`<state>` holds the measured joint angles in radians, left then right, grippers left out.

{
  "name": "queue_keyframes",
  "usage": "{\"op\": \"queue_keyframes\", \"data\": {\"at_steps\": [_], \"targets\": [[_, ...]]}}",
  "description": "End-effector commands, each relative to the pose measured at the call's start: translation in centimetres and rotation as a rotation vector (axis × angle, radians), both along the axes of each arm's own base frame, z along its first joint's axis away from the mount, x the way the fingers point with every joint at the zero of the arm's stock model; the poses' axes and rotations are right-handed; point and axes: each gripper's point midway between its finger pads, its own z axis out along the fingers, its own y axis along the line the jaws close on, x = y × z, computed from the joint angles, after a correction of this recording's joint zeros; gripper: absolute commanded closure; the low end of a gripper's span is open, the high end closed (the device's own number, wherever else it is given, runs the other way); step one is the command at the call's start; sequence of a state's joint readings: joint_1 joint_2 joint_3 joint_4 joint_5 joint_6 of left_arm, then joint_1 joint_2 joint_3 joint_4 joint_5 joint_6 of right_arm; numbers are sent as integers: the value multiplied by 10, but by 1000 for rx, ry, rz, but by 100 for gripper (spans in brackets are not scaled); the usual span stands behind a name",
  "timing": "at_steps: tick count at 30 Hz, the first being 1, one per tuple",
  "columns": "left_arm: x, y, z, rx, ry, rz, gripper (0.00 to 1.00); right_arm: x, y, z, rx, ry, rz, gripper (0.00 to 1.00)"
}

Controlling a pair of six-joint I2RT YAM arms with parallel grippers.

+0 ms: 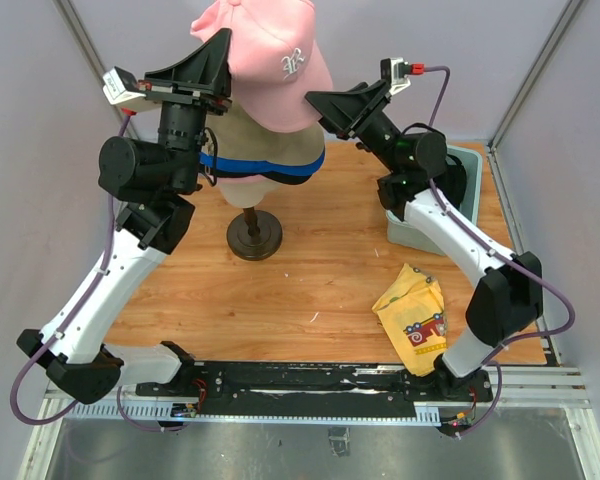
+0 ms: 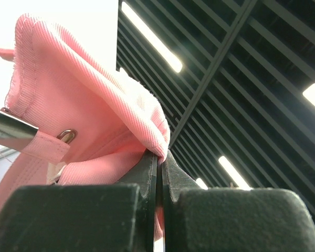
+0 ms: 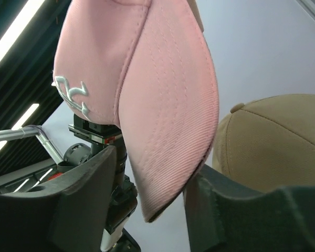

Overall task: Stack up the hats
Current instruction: Stack the hat on the hat.

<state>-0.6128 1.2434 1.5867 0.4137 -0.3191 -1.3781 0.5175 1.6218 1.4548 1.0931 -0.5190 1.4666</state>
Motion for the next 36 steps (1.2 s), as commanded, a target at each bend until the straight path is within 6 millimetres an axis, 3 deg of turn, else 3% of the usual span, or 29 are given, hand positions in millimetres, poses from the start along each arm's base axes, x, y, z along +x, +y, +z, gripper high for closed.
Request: {"op": "queue_keyframes", "data": {"at_steps": [1, 10, 17, 21, 28, 36], "targets": [[-9, 13, 8, -72, -24, 15, 100, -19, 13, 18, 40, -40, 62, 52], [-13, 21, 9, -74, -42, 56, 100, -24, 19, 27, 89, -17, 169, 99], [-37, 50, 19, 7, -66, 205, 98, -37, 8, 57, 190, -18, 313, 99], [-54, 72, 21, 78, -81, 327, 77, -49, 0, 78, 243, -25, 404, 99], [-81, 101, 26, 232, -111, 515, 50, -63, -10, 98, 279, -14, 523, 99], [-79, 100, 6, 390, -93, 586, 31, -69, -12, 103, 293, 16, 609, 99]]}}
